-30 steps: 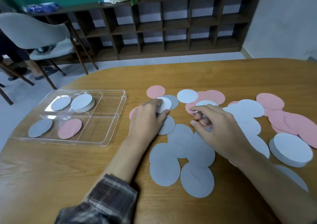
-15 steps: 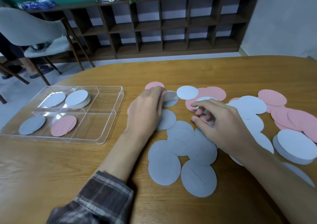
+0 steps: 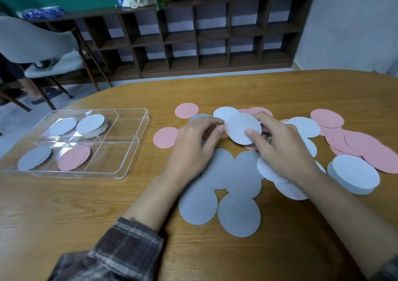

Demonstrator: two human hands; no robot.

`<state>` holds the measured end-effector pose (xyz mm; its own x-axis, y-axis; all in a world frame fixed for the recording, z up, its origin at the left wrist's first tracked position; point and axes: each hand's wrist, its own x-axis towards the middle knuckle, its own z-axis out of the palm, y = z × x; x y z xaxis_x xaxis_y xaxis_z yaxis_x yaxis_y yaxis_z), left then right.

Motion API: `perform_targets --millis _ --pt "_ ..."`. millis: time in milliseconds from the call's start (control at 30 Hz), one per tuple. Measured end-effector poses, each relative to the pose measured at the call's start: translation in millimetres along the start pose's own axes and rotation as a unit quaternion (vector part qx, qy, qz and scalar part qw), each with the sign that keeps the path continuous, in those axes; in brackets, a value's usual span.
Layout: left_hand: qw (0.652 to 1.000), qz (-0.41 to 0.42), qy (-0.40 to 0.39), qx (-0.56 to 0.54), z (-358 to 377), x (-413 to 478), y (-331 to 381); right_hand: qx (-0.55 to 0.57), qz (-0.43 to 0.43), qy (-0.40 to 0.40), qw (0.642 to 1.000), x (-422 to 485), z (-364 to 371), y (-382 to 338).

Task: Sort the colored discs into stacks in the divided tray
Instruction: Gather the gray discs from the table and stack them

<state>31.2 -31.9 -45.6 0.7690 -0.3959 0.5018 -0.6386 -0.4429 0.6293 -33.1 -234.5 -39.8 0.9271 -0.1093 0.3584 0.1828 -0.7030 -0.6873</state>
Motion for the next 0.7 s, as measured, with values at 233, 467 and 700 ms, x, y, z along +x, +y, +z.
perform_targets --millis 233,467,700 --pt "0.985 -0.013 -0.097 0.143 15.2 21.4 -11.3 0.014 0.043 0.023 0.999 -10.8 -30.6 15.0" --pt "0.971 -0.059 -0.146 0.181 34.4 48.2 -12.7 -0.008 0.033 0.021 0.999 -10.8 -27.5 18.8" --pt "0.977 -0.05 -0.102 0.18 33.8 47.9 -13.3 -0.035 0.046 0.049 0.997 -9.1 -26.9 18.6"
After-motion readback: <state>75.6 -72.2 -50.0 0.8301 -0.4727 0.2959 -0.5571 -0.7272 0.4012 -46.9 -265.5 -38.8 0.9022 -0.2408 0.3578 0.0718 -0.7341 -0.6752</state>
